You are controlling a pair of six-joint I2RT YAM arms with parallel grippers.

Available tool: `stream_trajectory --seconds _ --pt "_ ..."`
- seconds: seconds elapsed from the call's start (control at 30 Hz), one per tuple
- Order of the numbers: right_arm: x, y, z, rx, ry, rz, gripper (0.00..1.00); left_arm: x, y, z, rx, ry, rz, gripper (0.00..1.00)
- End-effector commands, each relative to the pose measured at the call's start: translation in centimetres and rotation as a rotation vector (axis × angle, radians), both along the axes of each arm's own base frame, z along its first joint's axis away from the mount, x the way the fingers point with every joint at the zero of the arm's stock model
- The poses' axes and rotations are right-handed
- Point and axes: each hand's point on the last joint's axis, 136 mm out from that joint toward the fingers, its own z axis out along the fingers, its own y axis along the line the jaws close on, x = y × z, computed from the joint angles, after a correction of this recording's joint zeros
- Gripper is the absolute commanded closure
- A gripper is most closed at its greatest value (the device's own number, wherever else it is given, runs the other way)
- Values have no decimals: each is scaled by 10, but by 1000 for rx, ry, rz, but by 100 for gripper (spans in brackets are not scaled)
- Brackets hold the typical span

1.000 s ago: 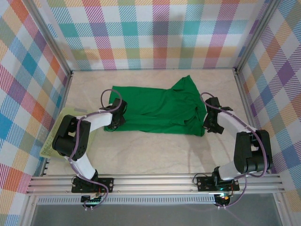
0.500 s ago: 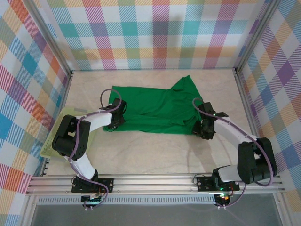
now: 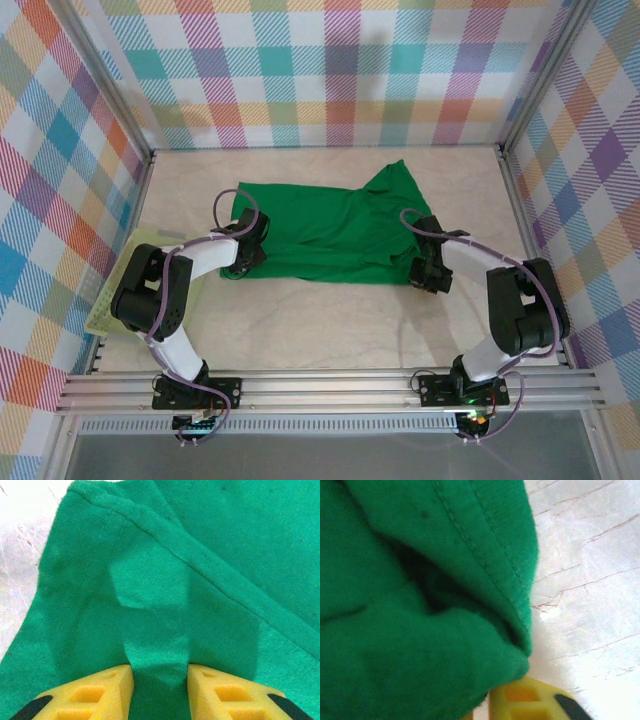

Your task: Fold the inside-out t-shirt

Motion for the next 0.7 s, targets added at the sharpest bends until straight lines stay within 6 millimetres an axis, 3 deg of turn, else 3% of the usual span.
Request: stream_trajectory --seconds 0.0,0.1,0.37,0.67 --pt "5 -17 -1 -86 -9 -21 94 -35 18 -23 49 146 9 65" --pt "6 -22 -1 -94 -9 -42 100 -36 20 -23 59 148 11 65" --pt "13 -45 24 -169 -61 -93 100 -38 25 -21 78 145 27 65" --pt "13 -78 33 -288 -43 -108 100 -39 28 -21 78 147 37 65"
